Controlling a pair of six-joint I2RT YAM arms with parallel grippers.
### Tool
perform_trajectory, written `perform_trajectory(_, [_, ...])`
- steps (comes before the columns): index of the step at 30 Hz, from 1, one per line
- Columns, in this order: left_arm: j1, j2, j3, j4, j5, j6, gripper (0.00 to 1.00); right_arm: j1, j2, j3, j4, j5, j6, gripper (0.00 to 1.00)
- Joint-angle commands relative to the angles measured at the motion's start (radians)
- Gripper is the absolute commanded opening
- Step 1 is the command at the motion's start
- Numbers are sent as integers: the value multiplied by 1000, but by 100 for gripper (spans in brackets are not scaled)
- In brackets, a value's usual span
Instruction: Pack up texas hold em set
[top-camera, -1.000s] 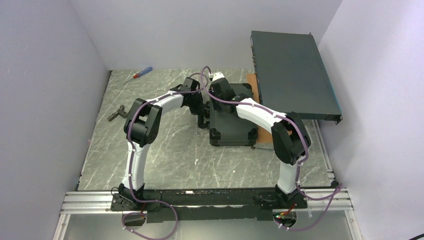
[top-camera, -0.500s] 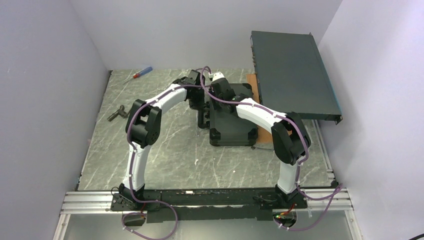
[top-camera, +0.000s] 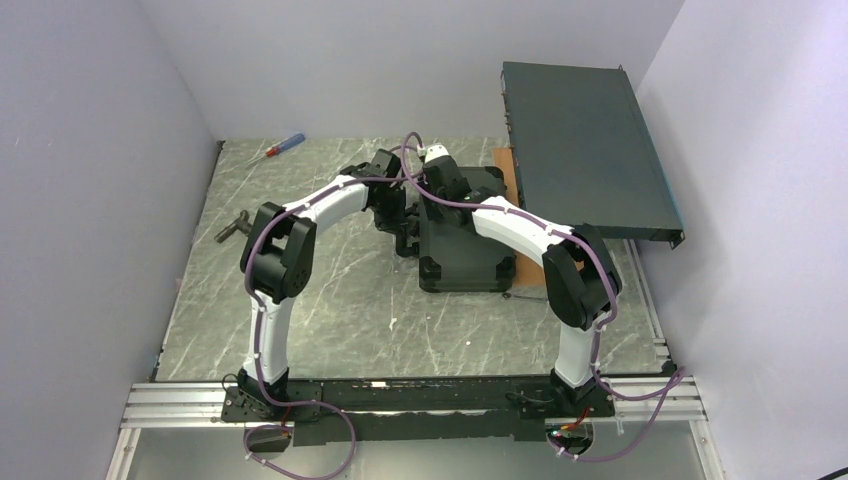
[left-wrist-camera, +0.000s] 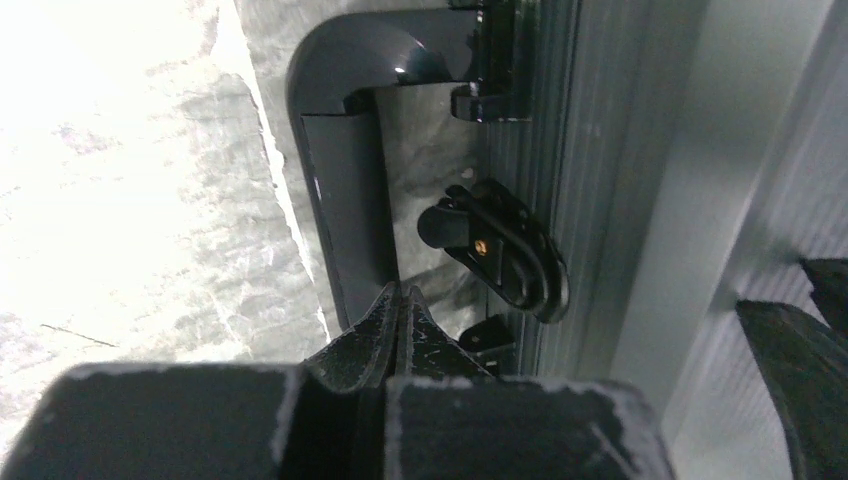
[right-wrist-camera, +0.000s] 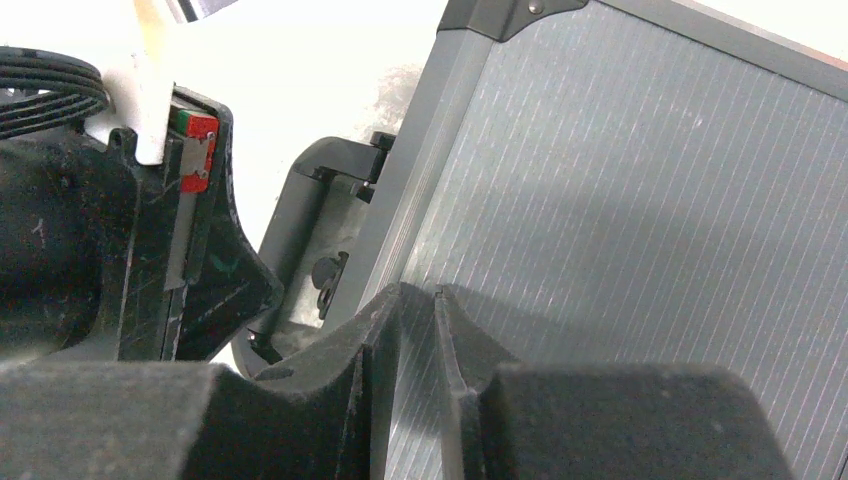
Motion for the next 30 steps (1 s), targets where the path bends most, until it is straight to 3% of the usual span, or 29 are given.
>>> perform_trajectory(1, [-16, -55, 4, 35, 34, 13, 0, 15, 111, -60, -180, -101, 9, 22])
perform_trajectory(15, [-16, 63, 103, 19, 20, 27, 0, 15, 107, -64, -178, -101, 7, 22])
perform_trajectory(30, [-16, 123, 45, 66, 37, -6, 0, 15, 117, -61, -178, -109, 8, 22])
